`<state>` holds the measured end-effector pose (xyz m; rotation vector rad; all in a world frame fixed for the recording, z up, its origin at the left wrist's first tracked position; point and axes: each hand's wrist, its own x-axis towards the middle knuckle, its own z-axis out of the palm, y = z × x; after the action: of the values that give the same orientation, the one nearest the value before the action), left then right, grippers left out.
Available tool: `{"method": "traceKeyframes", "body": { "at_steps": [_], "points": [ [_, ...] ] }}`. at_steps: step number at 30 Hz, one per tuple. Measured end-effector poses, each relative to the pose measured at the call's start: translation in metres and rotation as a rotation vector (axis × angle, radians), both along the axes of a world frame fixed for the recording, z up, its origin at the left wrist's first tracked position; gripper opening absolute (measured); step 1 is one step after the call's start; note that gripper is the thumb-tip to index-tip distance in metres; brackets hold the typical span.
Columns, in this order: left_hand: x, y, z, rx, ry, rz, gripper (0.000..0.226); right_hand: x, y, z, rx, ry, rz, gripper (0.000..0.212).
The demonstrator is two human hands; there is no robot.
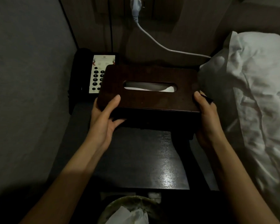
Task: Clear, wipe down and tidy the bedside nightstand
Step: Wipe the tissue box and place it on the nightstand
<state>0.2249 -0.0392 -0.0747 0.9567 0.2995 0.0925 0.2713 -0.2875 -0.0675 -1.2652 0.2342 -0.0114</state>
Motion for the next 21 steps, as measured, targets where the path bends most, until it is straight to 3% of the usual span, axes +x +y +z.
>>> {"method": "traceKeyframes", "body": {
  "at_steps": [5,11,14,17,21],
  "points": [
    [0.002,0.014,0.001,0.144,0.012,-0.027,0.055,0.004,-0.005,-0.004,-0.045,-0.023,0.149,0.048],
    [0.001,0.018,0.001,0.213,0.031,-0.17,0.047,0.004,-0.025,0.019,-0.173,-0.008,0.084,0.046],
    [0.0,0.024,0.001,0.221,0.043,-0.247,0.053,-0.008,-0.036,0.037,-0.265,0.019,0.307,0.036],
    [-0.002,0.029,0.002,0.233,0.06,-0.29,0.065,-0.022,-0.043,0.046,-0.197,0.123,0.532,0.029],
    [-0.003,0.027,-0.001,0.224,0.063,-0.287,0.061,-0.025,-0.048,0.048,-0.149,0.155,0.717,0.035]
  ]
}}
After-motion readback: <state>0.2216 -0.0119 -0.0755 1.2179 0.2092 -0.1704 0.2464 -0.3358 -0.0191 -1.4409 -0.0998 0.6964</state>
